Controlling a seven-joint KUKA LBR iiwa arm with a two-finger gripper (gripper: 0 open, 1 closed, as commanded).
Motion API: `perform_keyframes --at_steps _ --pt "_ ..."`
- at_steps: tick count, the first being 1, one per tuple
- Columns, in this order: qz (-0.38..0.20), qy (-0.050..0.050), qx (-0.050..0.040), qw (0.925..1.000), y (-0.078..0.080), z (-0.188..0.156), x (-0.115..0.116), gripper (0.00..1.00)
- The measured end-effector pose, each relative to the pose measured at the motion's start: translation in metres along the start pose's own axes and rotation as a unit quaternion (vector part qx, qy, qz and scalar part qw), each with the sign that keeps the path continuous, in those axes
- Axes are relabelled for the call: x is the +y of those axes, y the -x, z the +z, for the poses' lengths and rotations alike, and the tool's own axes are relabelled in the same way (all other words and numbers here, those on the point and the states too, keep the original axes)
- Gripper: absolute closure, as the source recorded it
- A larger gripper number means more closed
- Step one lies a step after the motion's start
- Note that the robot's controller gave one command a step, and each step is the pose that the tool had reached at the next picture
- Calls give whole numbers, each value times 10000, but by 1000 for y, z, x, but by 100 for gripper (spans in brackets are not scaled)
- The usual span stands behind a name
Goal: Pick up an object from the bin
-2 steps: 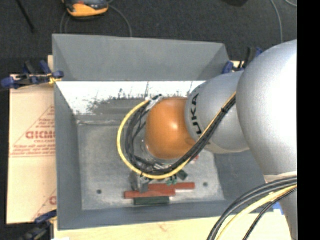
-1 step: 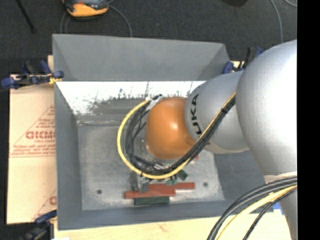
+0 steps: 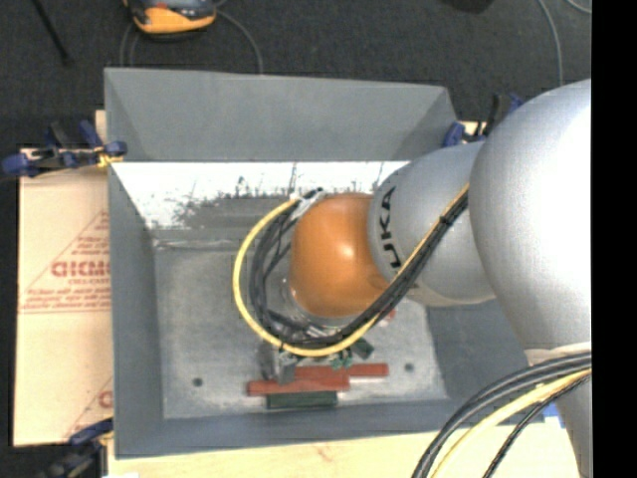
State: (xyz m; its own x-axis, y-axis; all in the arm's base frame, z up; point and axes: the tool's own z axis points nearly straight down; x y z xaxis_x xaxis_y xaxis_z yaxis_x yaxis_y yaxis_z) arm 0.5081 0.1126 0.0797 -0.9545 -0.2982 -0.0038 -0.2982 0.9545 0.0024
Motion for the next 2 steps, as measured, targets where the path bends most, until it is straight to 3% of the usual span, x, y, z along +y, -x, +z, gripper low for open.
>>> perform_keyframes --at_steps 2 --pt "10 0 1 10000 0 0 0 100"
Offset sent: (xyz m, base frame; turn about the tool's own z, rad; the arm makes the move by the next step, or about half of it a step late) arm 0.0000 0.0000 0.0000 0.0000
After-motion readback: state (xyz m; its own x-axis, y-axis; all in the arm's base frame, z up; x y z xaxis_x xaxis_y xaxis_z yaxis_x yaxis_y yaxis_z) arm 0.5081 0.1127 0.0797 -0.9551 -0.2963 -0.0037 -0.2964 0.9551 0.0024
